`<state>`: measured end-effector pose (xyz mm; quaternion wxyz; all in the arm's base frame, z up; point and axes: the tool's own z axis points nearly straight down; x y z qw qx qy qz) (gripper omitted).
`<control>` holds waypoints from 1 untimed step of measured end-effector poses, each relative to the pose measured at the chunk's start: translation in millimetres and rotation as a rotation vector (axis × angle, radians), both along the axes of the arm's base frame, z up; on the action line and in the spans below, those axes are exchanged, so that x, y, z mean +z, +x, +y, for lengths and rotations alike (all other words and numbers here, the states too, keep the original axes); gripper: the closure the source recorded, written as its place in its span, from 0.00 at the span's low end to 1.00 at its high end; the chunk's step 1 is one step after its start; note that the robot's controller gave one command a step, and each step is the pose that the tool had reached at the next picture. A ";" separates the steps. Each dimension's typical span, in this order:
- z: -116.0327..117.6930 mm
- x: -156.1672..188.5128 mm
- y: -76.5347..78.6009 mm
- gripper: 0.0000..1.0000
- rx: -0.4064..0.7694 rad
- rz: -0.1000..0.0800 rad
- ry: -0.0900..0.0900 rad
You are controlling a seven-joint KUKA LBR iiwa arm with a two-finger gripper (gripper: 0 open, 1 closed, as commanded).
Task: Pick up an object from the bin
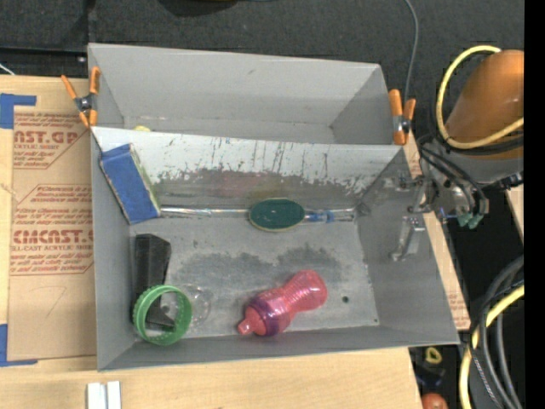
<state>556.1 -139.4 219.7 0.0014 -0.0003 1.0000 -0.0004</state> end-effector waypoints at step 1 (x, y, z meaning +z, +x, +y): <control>0.0 0.0 0.0 0.00 0.000 0.000 0.000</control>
Offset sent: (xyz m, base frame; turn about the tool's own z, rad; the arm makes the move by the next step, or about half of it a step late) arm -0.0316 0.0413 -0.0407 -0.6612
